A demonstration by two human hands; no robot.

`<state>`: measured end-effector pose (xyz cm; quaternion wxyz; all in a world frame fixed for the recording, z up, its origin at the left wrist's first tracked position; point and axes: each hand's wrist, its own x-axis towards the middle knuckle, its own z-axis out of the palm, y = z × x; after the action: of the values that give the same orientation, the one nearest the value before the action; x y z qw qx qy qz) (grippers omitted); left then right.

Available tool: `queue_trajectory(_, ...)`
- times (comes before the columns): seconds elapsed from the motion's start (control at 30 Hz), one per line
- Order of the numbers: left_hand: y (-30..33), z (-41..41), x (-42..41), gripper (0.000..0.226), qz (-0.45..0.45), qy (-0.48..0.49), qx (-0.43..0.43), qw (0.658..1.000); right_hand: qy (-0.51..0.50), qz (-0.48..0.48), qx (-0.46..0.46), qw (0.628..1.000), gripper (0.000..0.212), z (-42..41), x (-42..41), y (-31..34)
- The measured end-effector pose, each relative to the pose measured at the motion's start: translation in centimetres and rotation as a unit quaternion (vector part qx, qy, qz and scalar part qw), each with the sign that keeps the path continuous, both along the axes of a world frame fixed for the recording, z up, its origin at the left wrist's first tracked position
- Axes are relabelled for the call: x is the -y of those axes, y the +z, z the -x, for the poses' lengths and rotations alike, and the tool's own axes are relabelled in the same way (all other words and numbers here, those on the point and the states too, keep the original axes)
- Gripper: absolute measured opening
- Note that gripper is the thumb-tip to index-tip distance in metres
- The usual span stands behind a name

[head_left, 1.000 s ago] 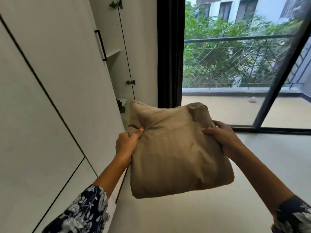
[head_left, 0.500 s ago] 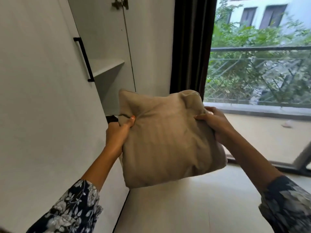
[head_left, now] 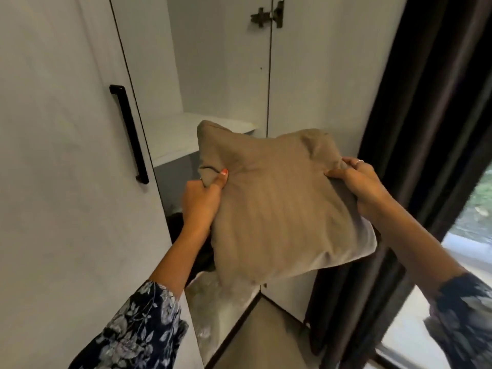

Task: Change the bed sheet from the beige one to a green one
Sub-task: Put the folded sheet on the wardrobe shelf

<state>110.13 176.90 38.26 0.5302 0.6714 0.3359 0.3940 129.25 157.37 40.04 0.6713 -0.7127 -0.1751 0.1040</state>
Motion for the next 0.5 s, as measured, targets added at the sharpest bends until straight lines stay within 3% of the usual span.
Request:
queue_trajectory(0.37, 6.6, -12.1, -14.4, 0.046, 0.000, 0.145, 0.012, 0.989, 0.133, -0.004, 0.072, 0.988, 0.034, -15.5, -18.4, 8.7)
queue_trajectory(0.5, 9.8, -13.6, -19.3, 0.040, 0.006, 0.220, 0.072, 0.973, 0.211, -0.011, 0.116, 0.971, 0.036, -18.7, -26.9, 12.9)
